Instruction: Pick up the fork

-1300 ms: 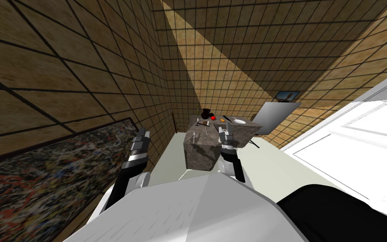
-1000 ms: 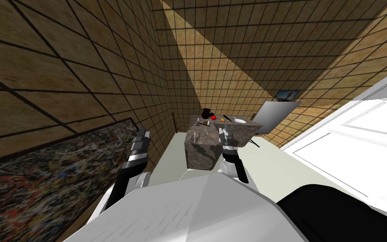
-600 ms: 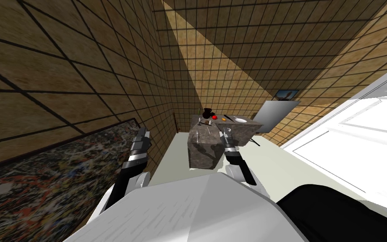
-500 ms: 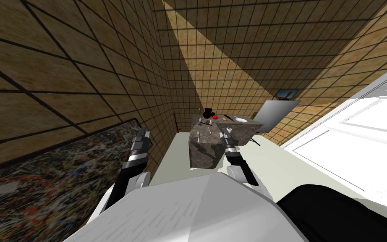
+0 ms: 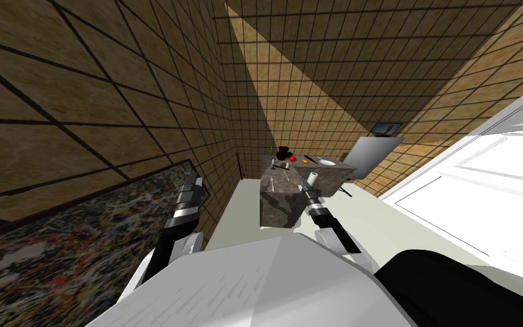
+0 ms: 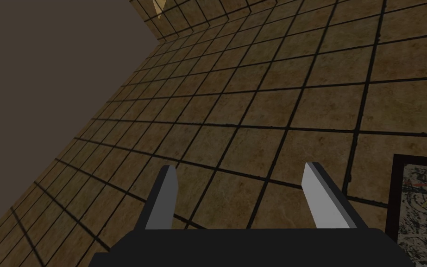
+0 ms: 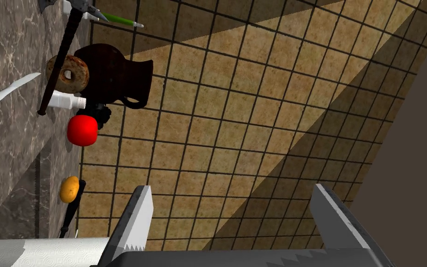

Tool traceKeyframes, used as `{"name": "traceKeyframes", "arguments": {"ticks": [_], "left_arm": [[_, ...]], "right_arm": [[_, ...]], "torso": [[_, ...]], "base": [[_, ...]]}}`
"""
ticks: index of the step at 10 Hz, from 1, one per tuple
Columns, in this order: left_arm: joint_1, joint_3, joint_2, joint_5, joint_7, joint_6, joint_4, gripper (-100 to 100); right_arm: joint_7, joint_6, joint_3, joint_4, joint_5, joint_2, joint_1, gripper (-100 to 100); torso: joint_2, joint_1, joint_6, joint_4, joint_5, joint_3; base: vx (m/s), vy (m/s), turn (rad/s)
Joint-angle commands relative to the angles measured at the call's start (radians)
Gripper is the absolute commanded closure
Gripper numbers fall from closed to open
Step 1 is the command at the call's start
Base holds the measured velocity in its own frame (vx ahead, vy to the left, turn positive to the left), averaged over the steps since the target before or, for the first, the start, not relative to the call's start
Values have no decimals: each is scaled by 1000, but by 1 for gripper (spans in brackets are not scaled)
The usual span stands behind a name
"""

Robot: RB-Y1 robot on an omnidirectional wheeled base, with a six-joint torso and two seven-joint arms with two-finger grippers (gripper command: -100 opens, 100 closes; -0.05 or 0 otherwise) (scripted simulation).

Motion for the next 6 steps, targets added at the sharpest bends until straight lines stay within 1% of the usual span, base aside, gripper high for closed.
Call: {"name": "traceKeyframes", "arguments": {"ticks": [1, 2, 3, 4, 5, 6], "left_arm": [[0, 0, 0, 0, 0, 0, 0, 0], [0, 0, 0, 0, 0, 0, 0, 0], [0, 0, 0, 0, 0, 0, 0, 0], [0, 0, 0, 0, 0, 0, 0, 0], [0, 0, 0, 0, 0, 0, 0, 0], [0, 0, 0, 0, 0, 0, 0, 0]], "right_arm": [[12, 33, -5, -2, -14, -18, 8, -100], [31, 74, -14, 1, -43, -57, 33, -100], [52, 97, -22, 4, -73, -92, 57, -100], [52, 116, -22, 4, -73, -95, 57, -100], [75, 155, -31, 7, -102, -134, 83, -100], [99, 189, -40, 10, -132, -157, 108, -100]], "torso": [[0, 0, 0, 0, 0, 0], [0, -1, 0, 0, 0, 0], [0, 1, 0, 0, 0, 0], [0, 3, 0, 0, 1, 0], [-1, 2, 0, 0, 1, -1], [-1, 2, 0, 0, 0, -1]], "base": [[22, 83, -5], [14, 109, 2], [30, 158, -6], [32, 124, -14], [31, 117, 9], [60, 132, 11]]}}
